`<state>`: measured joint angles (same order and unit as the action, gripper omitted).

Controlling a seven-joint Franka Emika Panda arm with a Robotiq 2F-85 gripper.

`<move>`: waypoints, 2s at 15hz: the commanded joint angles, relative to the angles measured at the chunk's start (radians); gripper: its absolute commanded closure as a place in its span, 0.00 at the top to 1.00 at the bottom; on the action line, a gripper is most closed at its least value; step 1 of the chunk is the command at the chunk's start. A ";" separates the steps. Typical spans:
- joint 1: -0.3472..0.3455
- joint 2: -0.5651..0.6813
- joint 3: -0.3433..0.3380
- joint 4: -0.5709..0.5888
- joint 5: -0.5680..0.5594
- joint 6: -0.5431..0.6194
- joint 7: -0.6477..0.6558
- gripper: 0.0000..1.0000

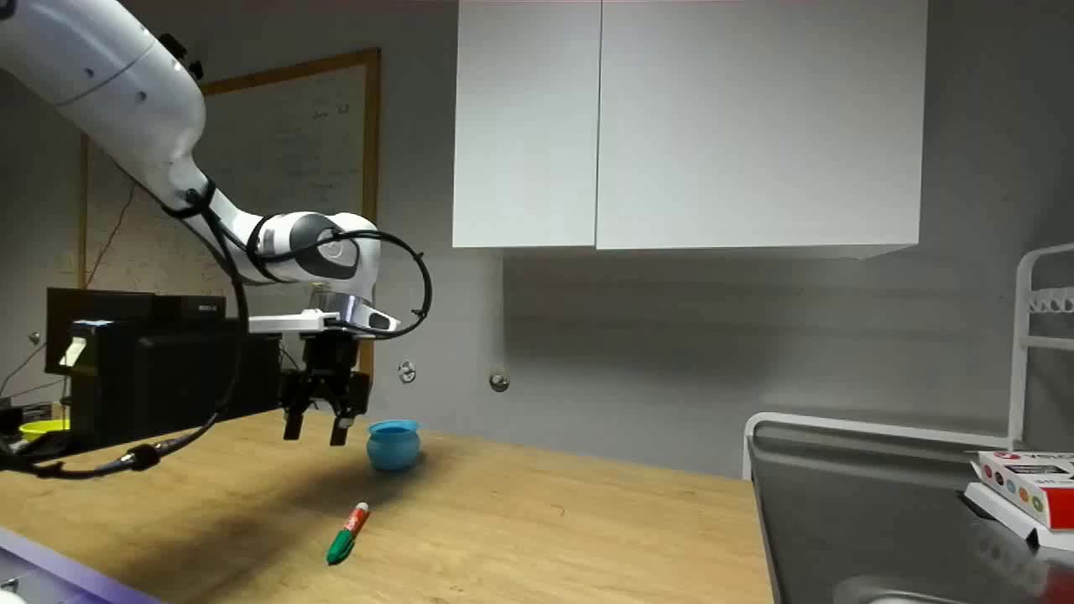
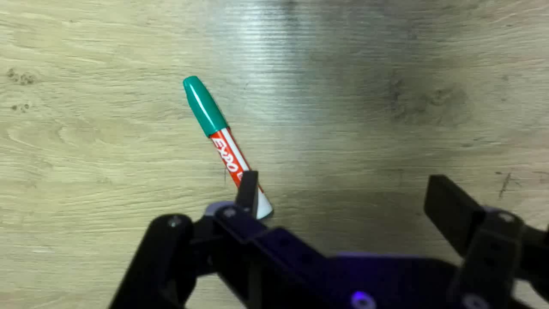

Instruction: Put the marker in the vase

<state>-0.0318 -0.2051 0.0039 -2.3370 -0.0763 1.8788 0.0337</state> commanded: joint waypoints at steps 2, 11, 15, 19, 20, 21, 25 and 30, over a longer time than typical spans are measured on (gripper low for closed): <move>0.005 0.000 -0.005 0.001 -0.001 -0.001 0.001 1.00; 0.005 0.000 -0.005 0.001 -0.001 -0.001 0.001 1.00; 0.005 0.010 -0.010 0.004 -0.010 -0.002 -0.043 1.00; -0.006 0.025 -0.027 -0.009 -0.068 0.027 -0.124 1.00; -0.010 0.027 -0.037 -0.017 -0.083 0.040 -0.150 1.00; -0.015 0.030 -0.049 -0.026 -0.095 0.059 -0.178 1.00; -0.034 0.047 -0.108 -0.056 -0.058 0.139 -0.338 1.00; -0.061 0.085 -0.169 -0.095 -0.009 0.237 -0.520 1.00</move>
<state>-0.0787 -0.1425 -0.1416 -2.4097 -0.1200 2.0633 -0.3919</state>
